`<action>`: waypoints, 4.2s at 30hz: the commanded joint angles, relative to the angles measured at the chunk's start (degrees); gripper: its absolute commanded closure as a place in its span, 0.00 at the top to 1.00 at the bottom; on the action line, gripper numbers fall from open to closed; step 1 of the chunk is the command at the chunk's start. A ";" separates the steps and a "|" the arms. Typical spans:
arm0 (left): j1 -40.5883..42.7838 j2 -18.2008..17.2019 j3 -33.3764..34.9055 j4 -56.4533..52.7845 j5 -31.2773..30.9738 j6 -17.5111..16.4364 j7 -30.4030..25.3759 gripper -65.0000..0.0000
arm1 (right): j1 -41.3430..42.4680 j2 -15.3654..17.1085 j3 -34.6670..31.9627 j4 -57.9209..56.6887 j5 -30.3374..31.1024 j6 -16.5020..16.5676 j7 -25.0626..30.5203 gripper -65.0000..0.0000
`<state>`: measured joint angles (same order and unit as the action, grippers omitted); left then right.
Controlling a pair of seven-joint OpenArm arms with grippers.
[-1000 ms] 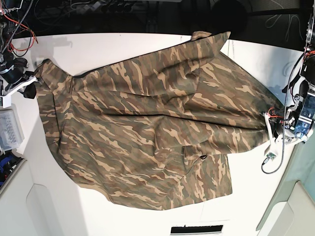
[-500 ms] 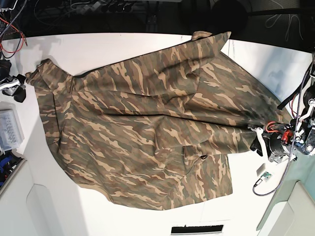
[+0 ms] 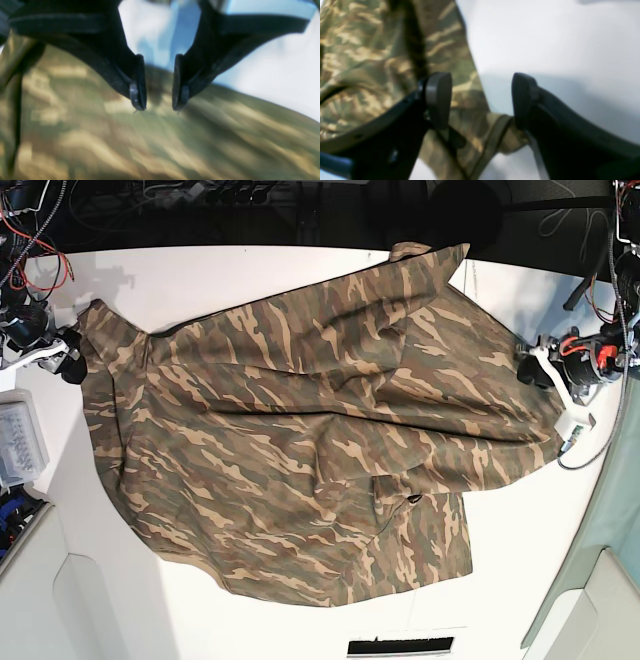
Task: Layout the t-shirt on the table in an organized manner, then fold the t-shirt properly
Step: 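Release the shirt with the left gripper and move it along the shirt edge, then grasp the shirt edge with the left gripper and drag it outward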
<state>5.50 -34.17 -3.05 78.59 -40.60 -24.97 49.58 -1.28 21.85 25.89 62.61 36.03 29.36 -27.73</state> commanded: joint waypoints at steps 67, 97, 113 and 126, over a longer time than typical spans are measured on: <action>0.63 5.64 1.22 1.05 25.29 1.77 -16.50 0.00 | 4.44 6.56 3.13 0.68 -4.09 2.97 -1.66 0.00; 6.71 4.68 3.58 11.82 16.00 -3.37 -12.85 0.00 | 4.42 3.48 10.49 14.67 8.92 3.65 -17.09 0.41; -9.27 6.08 17.73 -11.91 25.24 3.78 -14.73 0.00 | 6.99 0.68 -6.36 -0.04 -16.48 1.73 4.15 0.00; -25.35 7.43 17.70 -25.11 24.11 1.40 -13.38 0.00 | 3.96 -0.74 -1.29 0.81 -2.23 2.95 -1.62 0.00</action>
<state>-19.11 -25.87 14.68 53.21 -17.19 -23.64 34.26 1.87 20.08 24.05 62.17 32.82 31.92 -30.37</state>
